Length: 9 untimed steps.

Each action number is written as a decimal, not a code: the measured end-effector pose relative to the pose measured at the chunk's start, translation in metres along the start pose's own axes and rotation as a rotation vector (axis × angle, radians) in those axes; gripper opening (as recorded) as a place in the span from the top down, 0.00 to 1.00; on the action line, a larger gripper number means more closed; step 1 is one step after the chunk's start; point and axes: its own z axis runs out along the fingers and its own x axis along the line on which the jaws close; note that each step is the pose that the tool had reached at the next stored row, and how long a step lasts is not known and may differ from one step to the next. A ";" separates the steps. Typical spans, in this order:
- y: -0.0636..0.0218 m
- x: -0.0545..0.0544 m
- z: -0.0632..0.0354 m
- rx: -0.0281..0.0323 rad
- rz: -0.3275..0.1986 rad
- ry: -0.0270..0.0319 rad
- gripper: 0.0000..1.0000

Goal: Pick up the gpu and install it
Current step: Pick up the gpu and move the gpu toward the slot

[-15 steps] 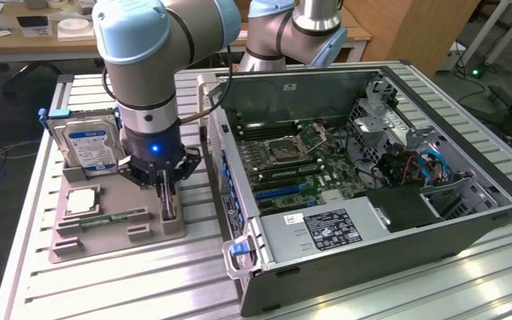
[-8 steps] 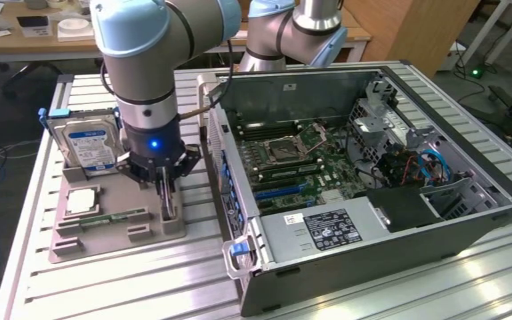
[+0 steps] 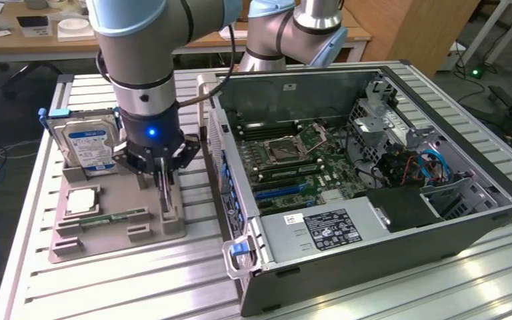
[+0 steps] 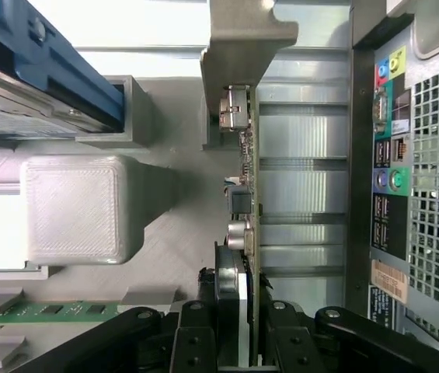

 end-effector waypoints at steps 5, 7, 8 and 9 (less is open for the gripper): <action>0.0004 0.000 -0.0133 -0.0013 0.000 0.0000 0.72; 0.0006 0.000 -0.0205 -0.0017 0.000 0.0000 0.72; 0.0007 0.000 -0.0242 -0.0020 0.000 0.0000 0.72; 0.0009 0.000 -0.0278 -0.0021 0.000 0.0000 0.72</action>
